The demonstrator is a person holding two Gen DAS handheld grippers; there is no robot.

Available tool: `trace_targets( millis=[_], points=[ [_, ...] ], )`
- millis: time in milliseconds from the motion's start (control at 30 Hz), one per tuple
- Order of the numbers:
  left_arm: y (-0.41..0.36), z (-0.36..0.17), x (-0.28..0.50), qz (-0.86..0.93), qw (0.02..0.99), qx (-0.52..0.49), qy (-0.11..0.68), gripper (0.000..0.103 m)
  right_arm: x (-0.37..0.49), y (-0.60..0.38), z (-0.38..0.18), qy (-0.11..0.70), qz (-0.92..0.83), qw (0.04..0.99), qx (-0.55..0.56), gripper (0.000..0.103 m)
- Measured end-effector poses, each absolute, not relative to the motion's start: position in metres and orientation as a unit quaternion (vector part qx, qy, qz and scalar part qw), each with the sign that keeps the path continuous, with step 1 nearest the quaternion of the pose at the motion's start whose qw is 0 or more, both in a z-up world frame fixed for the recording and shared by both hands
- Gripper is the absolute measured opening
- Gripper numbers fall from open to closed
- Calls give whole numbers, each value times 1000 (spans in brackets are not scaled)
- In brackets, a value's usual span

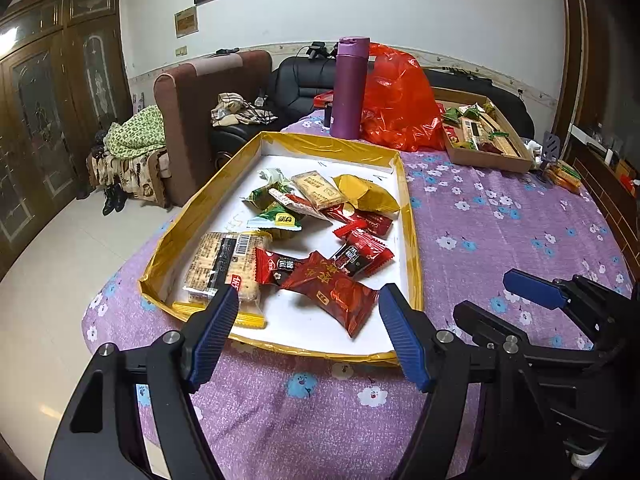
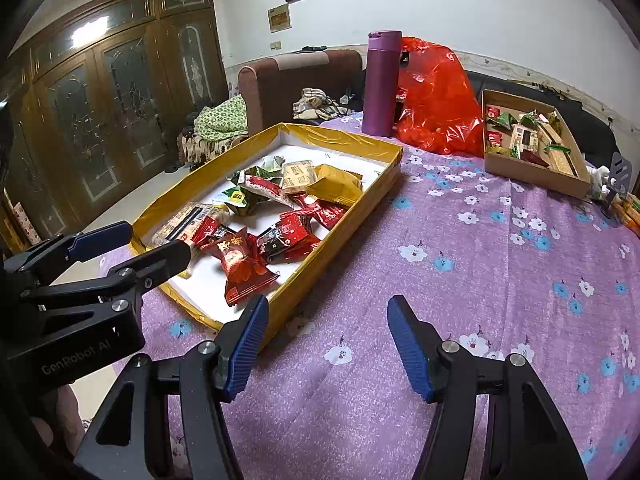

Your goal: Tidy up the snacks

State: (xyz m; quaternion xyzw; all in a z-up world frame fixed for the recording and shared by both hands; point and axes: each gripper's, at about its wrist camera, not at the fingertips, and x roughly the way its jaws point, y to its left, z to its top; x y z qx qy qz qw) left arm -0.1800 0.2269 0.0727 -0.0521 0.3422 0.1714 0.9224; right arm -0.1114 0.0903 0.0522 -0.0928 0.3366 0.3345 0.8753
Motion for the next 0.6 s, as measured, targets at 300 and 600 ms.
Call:
trace_targets(
  millis=[300, 600],
  points=[
    [227, 73, -181, 172, 923, -52, 341, 73, -115, 88, 51, 337, 334, 875, -92, 63],
    [216, 115, -232, 255, 945, -35, 203, 99, -131, 85, 56, 314, 350, 875, -110, 63]
  ],
)
